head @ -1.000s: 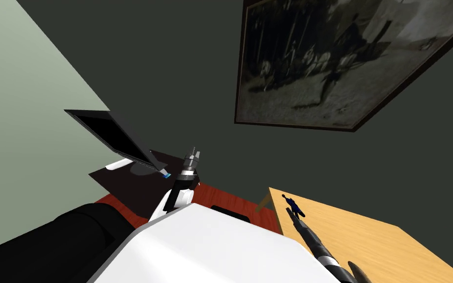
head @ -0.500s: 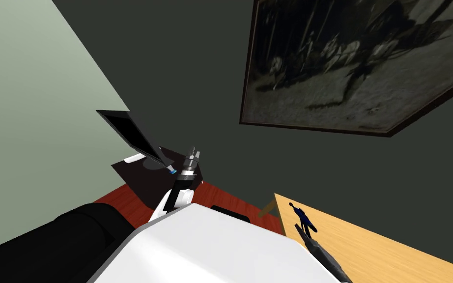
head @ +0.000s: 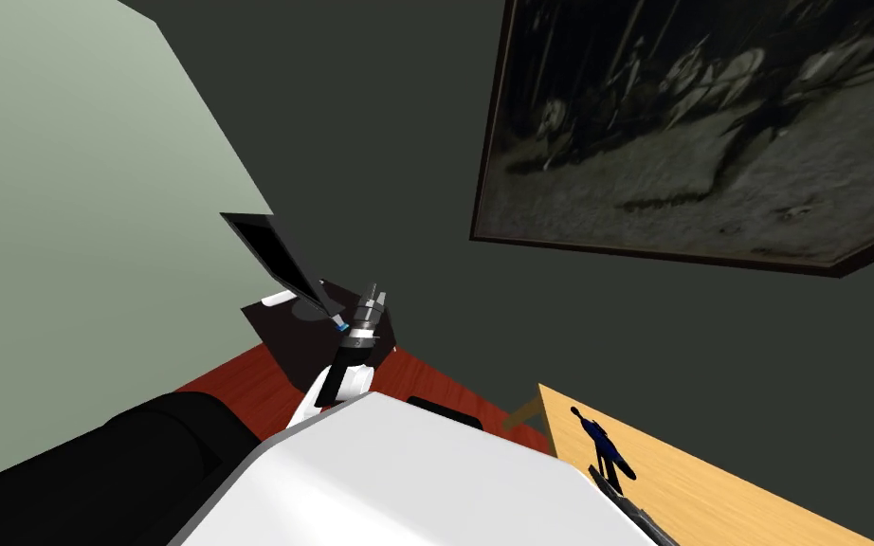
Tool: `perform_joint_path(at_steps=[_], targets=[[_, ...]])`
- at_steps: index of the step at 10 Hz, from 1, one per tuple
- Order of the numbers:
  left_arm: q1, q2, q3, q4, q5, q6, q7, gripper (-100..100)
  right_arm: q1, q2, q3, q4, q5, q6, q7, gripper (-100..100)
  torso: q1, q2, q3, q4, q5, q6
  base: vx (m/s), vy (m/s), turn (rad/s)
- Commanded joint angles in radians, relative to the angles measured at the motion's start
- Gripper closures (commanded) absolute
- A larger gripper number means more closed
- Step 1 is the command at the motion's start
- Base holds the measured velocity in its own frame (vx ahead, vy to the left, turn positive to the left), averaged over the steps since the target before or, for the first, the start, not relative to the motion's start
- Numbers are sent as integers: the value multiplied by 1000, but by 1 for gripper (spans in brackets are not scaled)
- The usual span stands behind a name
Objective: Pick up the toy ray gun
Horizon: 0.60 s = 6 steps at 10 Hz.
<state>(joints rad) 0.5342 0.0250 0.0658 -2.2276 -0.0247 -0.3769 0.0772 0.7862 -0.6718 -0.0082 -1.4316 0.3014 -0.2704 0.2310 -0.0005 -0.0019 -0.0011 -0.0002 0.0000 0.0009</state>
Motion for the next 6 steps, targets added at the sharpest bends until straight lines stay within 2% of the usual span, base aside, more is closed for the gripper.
perform_joint_path(at_steps=[1, 6], targets=[[0, 0, 0, 0, 0, 0, 0, 0, 2, -13, 3, 48, 12, -3, 12, -100, 0, 0, 0, 0, 0, 0, 17, -5, 177], [0, 0, 0, 0, 0, 0, 0, 0, 28, -71, 12, 158, 51, 13, 41, -100, 0, -3, -1, -1, 0, 0, 51, -7, 176]])
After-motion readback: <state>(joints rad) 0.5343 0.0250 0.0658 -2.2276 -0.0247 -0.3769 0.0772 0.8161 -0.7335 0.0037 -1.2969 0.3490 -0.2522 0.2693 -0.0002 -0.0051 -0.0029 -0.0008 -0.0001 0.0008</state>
